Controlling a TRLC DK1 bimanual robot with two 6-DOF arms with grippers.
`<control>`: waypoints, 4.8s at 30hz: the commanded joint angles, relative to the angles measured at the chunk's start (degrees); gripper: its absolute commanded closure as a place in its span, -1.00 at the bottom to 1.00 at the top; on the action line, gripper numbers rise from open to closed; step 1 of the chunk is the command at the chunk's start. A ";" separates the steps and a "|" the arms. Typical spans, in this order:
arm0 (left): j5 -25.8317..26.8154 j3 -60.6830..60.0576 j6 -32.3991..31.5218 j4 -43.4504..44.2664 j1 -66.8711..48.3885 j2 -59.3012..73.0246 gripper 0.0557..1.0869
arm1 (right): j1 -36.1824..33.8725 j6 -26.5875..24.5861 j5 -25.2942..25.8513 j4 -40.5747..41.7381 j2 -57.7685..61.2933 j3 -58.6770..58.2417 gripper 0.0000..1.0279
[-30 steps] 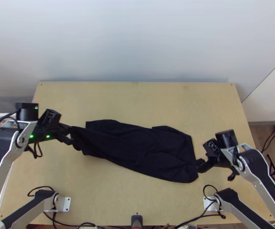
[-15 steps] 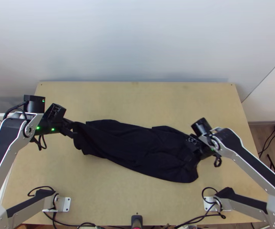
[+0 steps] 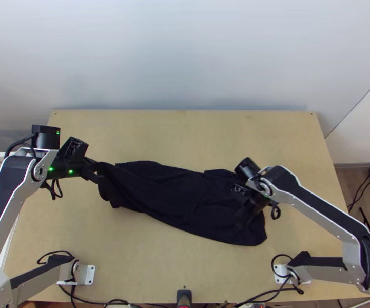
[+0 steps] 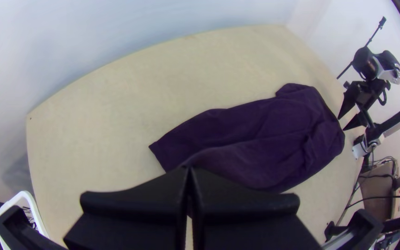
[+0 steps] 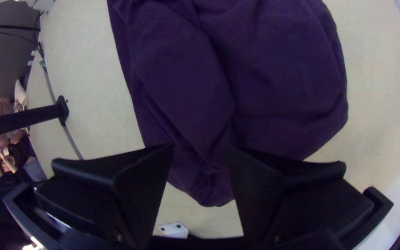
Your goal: Fold the t-shirt
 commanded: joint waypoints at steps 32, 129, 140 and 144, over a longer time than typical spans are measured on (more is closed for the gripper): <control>-0.01 -2.43 3.46 -0.87 2.81 -1.90 0.91 | 2.01 5.35 0.19 5.58 -3.69 -3.21 0.24; -0.44 -18.96 9.43 24.97 18.45 -17.99 0.92 | -25.68 3.42 3.18 37.57 -25.92 -8.66 0.94; -8.88 -4.72 4.33 38.07 17.05 13.48 0.92 | -33.23 4.21 4.85 46.45 15.38 15.24 0.94; -12.57 3.19 3.28 40.09 14.50 23.14 0.92 | -33.85 5.44 9.07 46.71 21.71 27.37 0.94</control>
